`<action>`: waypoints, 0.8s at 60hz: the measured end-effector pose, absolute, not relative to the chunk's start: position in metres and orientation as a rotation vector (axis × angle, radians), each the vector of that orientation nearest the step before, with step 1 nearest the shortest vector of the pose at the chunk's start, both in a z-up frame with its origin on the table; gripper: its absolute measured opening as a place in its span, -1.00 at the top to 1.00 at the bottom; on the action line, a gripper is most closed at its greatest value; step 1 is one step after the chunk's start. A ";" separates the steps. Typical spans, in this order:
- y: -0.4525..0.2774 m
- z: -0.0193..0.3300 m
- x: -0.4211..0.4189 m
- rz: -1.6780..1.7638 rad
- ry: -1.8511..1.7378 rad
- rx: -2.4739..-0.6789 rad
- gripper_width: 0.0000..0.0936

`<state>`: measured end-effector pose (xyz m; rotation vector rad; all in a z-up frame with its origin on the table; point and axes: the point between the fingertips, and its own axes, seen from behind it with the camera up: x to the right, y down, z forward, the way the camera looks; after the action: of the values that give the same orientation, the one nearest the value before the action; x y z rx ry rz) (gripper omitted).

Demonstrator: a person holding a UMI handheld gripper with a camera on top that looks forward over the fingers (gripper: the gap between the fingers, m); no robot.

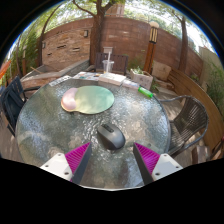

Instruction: Arrange mouse

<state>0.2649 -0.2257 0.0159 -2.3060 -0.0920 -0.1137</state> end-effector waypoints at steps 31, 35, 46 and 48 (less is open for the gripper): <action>-0.150 -0.017 0.288 -0.007 -0.033 -2.325 -0.13; -0.149 -0.015 0.289 -0.037 -0.045 -2.318 -0.02; -0.150 -0.016 0.291 -0.054 0.000 -2.337 0.20; -0.150 -0.014 0.294 -0.065 0.023 -2.344 0.20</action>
<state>0.2940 -0.1504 -0.0141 -2.3438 0.0225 -0.0648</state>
